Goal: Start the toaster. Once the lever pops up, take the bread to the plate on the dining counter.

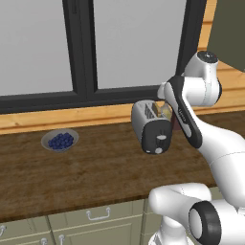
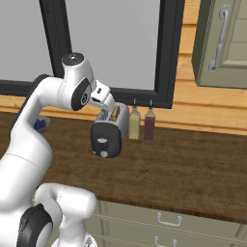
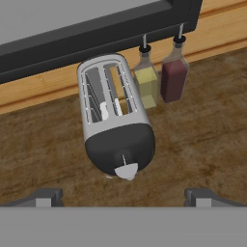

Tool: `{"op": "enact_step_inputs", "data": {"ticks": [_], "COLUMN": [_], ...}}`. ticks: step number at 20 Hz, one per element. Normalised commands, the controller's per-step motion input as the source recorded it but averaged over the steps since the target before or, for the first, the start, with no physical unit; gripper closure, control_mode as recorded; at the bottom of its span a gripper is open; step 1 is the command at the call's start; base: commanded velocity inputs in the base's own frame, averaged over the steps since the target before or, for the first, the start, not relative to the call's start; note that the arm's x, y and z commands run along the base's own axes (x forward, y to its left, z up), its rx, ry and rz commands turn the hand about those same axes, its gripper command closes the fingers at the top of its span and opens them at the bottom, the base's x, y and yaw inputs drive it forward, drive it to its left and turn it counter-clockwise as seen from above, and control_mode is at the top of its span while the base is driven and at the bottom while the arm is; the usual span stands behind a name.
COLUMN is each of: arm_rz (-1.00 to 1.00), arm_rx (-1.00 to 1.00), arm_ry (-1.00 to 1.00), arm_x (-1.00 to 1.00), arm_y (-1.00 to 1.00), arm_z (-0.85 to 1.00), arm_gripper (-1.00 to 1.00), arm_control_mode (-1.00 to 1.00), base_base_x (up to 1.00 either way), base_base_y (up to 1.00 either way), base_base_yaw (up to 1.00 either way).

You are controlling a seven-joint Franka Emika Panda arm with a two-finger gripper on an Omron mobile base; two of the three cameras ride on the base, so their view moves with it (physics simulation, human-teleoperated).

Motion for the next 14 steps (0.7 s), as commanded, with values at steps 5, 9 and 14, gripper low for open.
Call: {"op": "enact_step_inputs", "data": {"ticks": [5,9,14], "arm_rz": [0.0,0.0,0.0], "arm_rx": [0.0,0.0,0.0], "arm_ry": [0.0,0.0,0.0], "arm_x": [0.0,0.0,0.0], "arm_y": [0.0,0.0,0.0], "arm_z": [0.0,0.0,0.0], "arm_gripper": [-1.0,-1.0,-1.0], "arm_control_mode": [-1.0,-1.0,-1.0], "base_base_x": [0.0,0.0,0.0], "base_base_y": [0.0,0.0,0.0], "base_base_yaw": [0.0,0.0,0.0]}}
